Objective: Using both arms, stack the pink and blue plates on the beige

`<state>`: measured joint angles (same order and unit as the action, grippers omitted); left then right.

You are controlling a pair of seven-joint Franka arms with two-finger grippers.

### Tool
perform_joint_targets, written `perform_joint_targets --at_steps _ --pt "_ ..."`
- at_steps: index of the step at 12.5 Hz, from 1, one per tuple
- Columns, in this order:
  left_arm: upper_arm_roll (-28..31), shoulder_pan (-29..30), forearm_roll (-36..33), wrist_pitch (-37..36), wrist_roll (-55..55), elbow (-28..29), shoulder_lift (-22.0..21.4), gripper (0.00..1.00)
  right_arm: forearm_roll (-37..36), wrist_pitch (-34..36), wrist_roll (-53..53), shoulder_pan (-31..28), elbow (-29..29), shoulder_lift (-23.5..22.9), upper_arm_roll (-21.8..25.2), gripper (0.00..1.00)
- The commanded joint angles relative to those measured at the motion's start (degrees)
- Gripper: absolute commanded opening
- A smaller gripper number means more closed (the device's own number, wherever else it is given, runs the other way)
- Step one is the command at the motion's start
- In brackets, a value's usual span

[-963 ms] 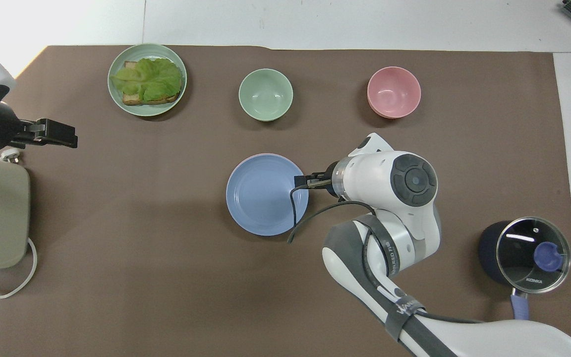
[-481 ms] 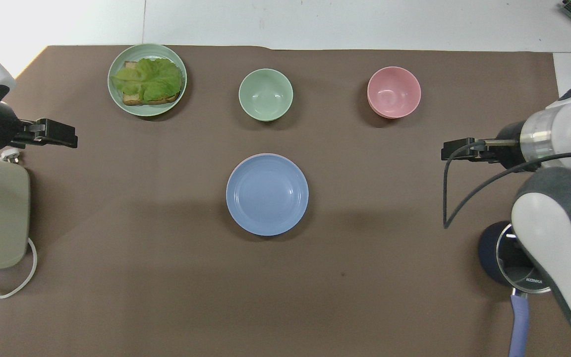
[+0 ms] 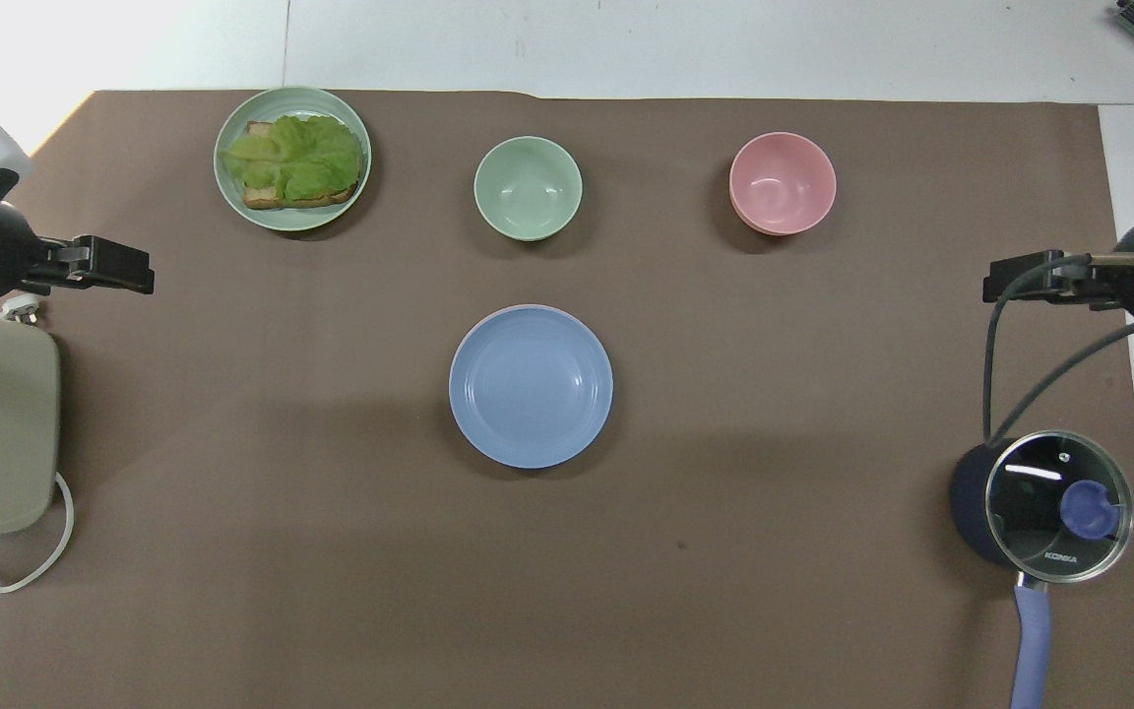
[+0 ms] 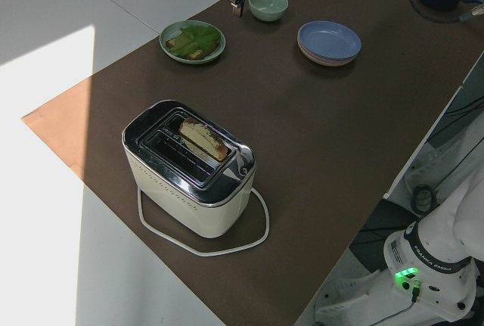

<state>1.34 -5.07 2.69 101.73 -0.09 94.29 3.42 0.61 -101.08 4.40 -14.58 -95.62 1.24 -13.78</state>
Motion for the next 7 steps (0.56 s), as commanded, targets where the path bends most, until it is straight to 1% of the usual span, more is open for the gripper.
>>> perform_joint_targets --at_steps 1,3,5,7 --pt "-0.29 0.41 -0.76 -0.92 -0.18 -0.78 0.27 1.0 -1.31 5.62 -1.06 -0.62 4.82 -1.15 -0.02 1.0" --pt "-0.29 0.41 -0.76 -0.92 -0.18 -0.78 0.27 1.0 -2.28 6.51 -0.97 -0.54 5.7 -1.15 -0.11 1.0" --pt "-0.29 0.41 -0.76 -0.92 -0.18 -0.78 0.27 1.0 -2.63 10.01 -0.54 0.25 6.41 -1.06 -0.46 1.0" --pt "-0.29 0.41 -0.76 -0.92 -0.26 -0.78 0.27 1.0 -2.55 10.64 -0.45 0.43 6.68 -0.8 -0.73 1.0"
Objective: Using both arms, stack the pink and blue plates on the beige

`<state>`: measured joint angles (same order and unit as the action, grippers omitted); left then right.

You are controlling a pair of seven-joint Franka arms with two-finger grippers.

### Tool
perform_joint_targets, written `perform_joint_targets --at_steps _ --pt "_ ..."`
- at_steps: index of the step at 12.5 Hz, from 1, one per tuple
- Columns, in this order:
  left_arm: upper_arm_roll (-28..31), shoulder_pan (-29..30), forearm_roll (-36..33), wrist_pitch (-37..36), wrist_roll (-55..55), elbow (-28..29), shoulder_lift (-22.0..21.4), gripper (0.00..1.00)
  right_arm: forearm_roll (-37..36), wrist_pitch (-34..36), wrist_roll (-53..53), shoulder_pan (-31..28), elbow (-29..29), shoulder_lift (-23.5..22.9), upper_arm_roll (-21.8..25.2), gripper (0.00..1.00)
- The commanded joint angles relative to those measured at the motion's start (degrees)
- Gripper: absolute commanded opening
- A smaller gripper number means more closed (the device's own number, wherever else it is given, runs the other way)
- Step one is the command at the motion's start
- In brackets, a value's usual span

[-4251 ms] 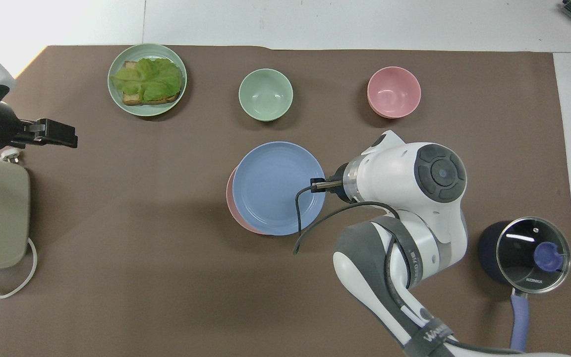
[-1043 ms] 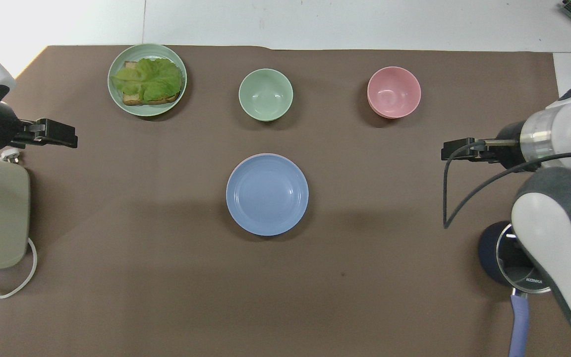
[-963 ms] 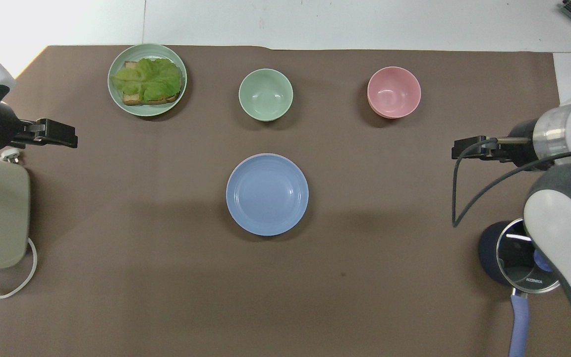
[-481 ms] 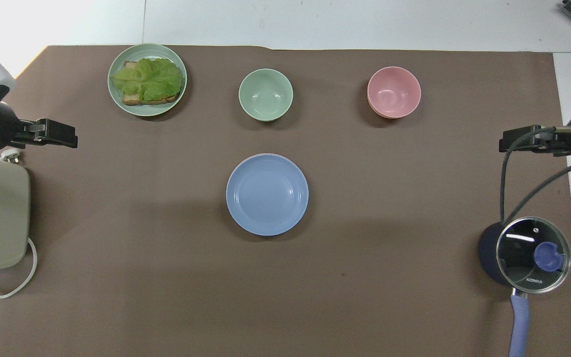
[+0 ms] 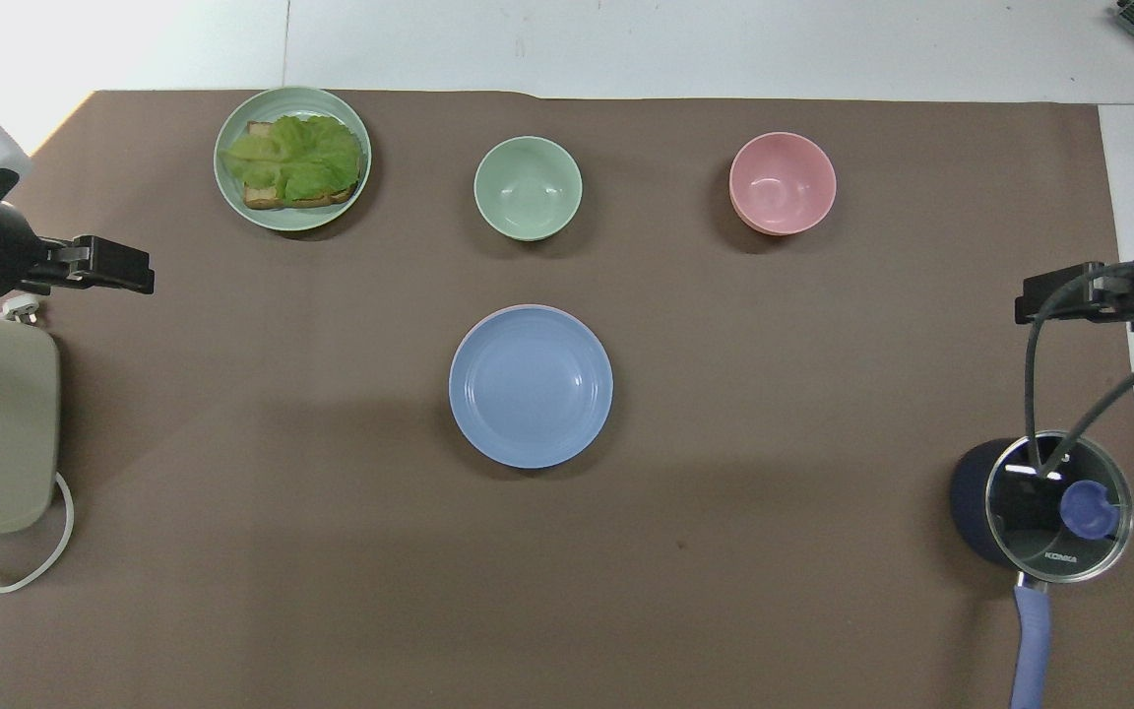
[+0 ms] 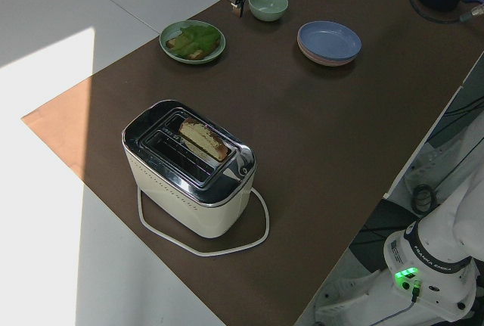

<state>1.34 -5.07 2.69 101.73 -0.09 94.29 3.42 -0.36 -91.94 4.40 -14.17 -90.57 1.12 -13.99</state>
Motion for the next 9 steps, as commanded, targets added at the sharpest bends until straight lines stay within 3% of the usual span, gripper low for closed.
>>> perform_joint_targets --at_steps 1,9 --pt "-0.29 0.41 -0.76 -0.92 -0.18 -0.78 0.27 1.0 -1.4 0.97 -0.53 -0.07 1.62 -0.77 -0.51 1.0" --pt "-0.29 0.41 -0.76 -0.92 -0.18 -0.78 0.19 1.0 -0.26 0.44 -0.62 0.8 1.54 -0.33 0.36 1.0"
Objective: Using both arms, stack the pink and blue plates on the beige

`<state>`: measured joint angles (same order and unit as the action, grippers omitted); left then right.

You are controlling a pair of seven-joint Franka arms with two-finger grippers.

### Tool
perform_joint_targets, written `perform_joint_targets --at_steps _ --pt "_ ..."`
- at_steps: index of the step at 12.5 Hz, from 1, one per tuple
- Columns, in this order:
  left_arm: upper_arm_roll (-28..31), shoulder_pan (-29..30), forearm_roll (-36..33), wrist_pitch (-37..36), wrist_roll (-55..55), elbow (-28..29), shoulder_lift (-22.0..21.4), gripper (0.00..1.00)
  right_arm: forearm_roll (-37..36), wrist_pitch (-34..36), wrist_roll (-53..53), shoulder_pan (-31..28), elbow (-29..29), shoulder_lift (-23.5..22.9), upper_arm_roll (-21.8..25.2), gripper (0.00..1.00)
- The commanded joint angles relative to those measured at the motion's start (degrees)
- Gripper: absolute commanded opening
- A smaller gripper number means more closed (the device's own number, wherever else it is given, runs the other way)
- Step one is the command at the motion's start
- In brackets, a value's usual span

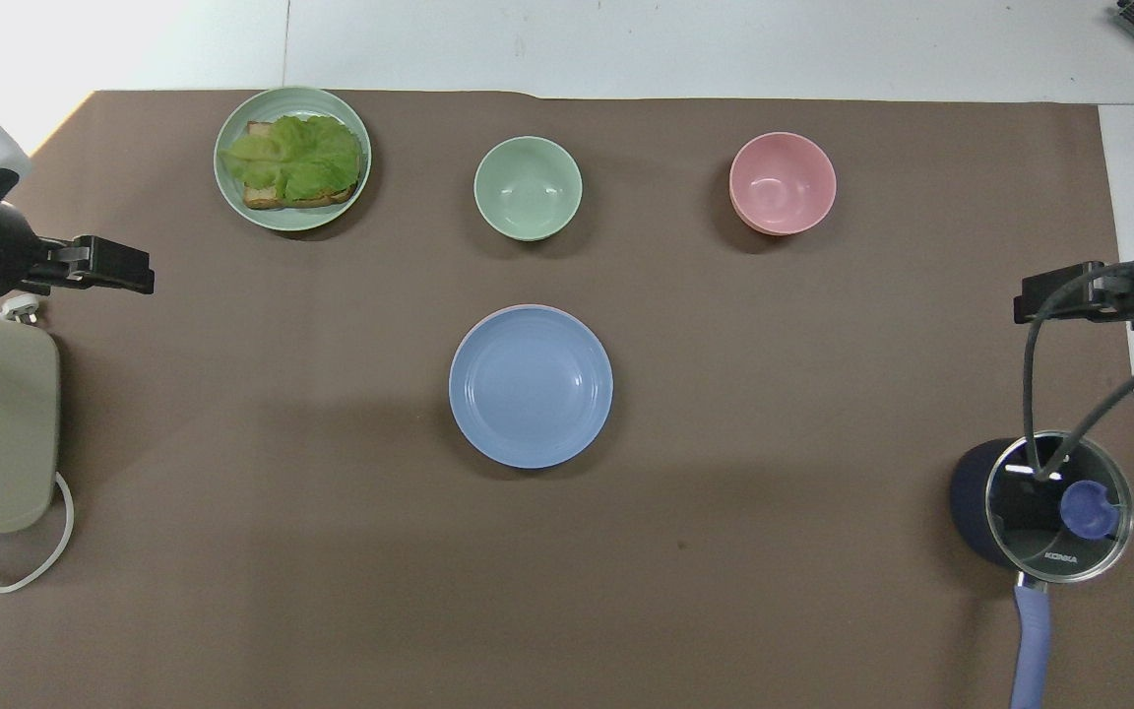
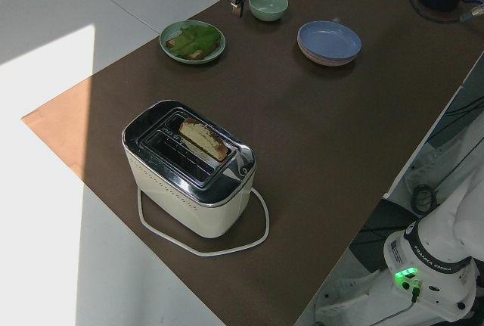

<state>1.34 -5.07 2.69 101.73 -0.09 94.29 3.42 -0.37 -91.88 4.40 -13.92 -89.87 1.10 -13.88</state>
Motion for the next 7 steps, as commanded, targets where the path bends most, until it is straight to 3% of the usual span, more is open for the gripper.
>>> perform_joint_targets --at_steps 1,2,3,7 --pt "-0.29 0.41 -0.76 -0.92 -0.18 -0.78 0.19 1.0 -0.59 0.56 -0.62 5.44 0.75 -0.31 4.44 1.0" --pt "-0.29 0.41 -0.76 -0.92 -0.26 -0.78 0.27 1.0 -0.25 0.56 -0.54 11.75 0.83 -0.31 11.35 1.0" --pt "-0.29 0.41 -0.76 -0.92 -0.18 -0.78 0.19 1.0 -0.16 0.65 -0.62 13.64 0.83 -0.31 13.86 1.0" --pt "-0.29 0.41 -0.76 -0.92 -0.18 -0.78 0.27 1.0 -0.16 1.0 -0.62 14.1 0.57 -0.14 14.41 1.0"
